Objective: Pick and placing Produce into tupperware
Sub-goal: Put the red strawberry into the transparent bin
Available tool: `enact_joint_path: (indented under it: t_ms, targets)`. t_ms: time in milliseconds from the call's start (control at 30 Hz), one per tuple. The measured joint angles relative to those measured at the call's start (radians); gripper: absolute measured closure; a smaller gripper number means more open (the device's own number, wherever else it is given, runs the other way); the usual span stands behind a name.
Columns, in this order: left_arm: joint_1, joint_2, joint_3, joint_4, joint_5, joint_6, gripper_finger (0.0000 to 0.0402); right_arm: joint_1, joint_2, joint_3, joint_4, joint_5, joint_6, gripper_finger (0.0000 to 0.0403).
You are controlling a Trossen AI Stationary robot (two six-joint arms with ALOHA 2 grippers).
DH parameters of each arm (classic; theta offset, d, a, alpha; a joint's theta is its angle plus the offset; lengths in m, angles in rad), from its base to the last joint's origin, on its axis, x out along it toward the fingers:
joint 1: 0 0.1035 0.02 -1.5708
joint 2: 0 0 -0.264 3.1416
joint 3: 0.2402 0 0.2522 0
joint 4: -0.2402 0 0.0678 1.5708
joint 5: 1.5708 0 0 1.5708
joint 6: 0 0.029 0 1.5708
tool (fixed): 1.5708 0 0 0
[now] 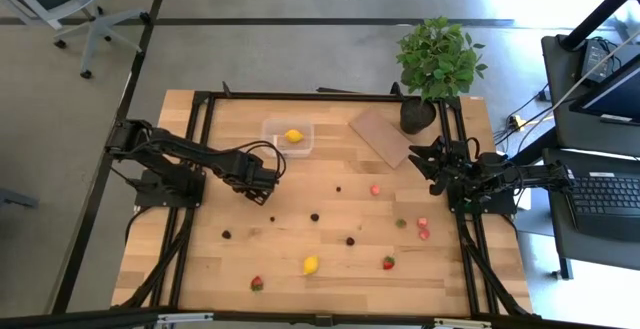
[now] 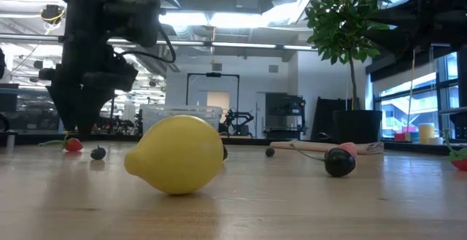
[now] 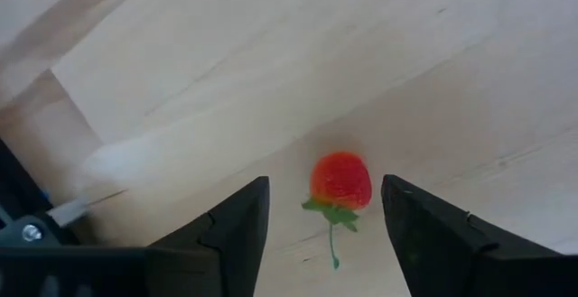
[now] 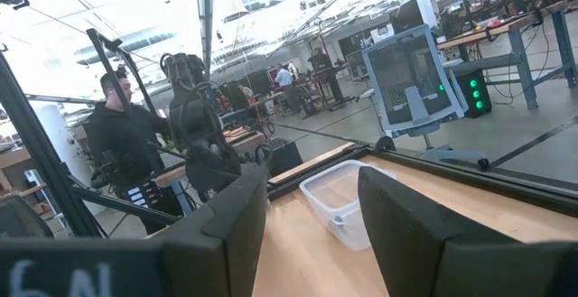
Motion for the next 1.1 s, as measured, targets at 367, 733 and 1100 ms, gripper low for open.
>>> enact_joint_path:
  t_ms: [367, 733, 1100]
  targets:
    - [0.0, 0.0, -0.031, 0.076, 0.008, 0.0, 0.0205, 0.0, 0.0, 0.0, 0.0, 0.0, -0.002, 0.0224]
    - [0.0, 0.0, -0.031, 0.076, 0.007, 0.001, 0.0217, 0.0, 0.0, 0.0, -0.001, 0.0, -0.002, 0.0224]
    - [0.0, 0.0, -0.103, 0.129, 0.034, -0.026, 0.0231, 0.0, 0.0, 0.0, -0.001, 0.0, -0.006, 0.0224]
